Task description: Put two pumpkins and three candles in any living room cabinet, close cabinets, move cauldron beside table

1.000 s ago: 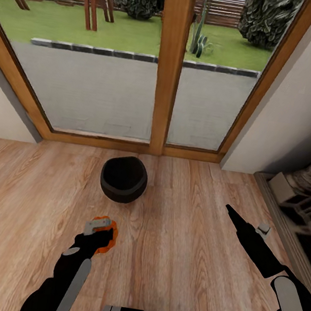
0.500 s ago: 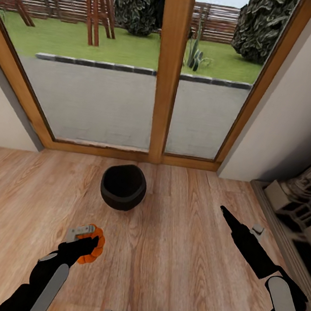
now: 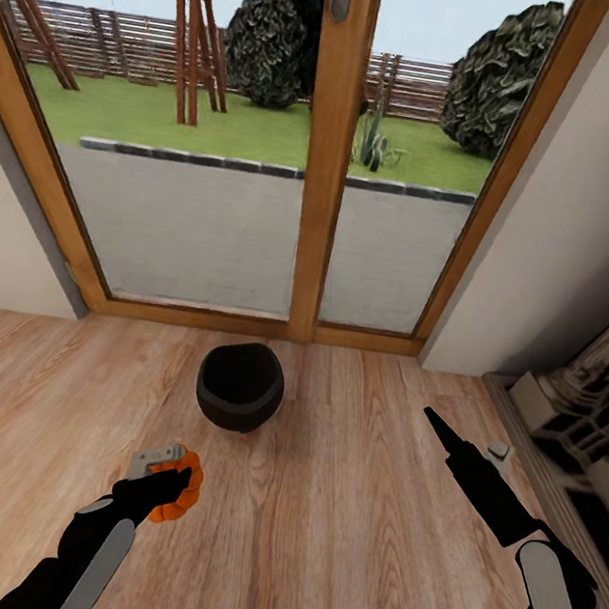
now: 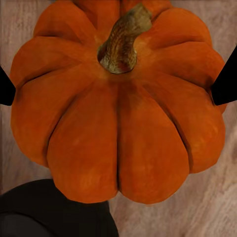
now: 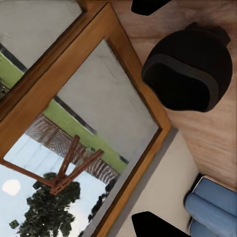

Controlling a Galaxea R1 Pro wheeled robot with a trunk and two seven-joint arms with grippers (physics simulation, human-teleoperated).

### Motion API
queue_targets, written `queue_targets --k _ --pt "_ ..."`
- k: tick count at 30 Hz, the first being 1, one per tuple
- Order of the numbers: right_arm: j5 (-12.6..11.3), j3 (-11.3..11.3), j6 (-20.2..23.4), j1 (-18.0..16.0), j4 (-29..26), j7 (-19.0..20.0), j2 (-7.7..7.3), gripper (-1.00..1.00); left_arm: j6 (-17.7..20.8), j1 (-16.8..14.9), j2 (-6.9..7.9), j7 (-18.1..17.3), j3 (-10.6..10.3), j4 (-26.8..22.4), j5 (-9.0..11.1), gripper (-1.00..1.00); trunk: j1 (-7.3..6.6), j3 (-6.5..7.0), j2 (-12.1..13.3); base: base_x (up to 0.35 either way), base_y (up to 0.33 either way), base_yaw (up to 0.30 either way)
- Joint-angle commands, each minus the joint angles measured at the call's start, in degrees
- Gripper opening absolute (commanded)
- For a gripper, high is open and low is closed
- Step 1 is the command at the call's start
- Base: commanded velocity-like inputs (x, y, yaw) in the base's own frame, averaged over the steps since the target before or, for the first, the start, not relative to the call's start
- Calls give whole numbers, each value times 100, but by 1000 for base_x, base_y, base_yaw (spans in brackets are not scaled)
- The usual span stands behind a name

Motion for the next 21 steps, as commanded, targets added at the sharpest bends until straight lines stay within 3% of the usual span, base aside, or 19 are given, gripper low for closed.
queue_targets --k 1,8,11,14,18,19,21 --pt "-9 -5 39 -4 1 2 15 100 15 -2 3 56 -2 -4 63 -100 -3 21 0 0 0 0" --pt "65 -21 25 -5 -29 -29 51 100 23 -2 56 56 5 163 55 -100 -21 180 9 0 0 0" --pt "91 -16 30 -5 -35 -311 56 100 23 -2 62 56 5 191 52 -100 -29 247 13 0 0 0" --pt "95 7 24 -7 -37 -951 61 100 24 -2 64 56 5 199 50 -100 -37 313 17 0 0 0" --pt "80 55 20 -12 -43 -2241 71 100 23 -2 64 56 2 201 48 -100 -47 402 23 0 0 0" --pt "83 82 19 -15 -44 -2411 74 100 23 -2 64 56 3 201 48 -100 -50 424 24 0 0 0" --pt "125 269 16 -33 -41 -3093 82 100 23 -2 64 56 1 201 46 -100 -55 469 27 0 0 0"
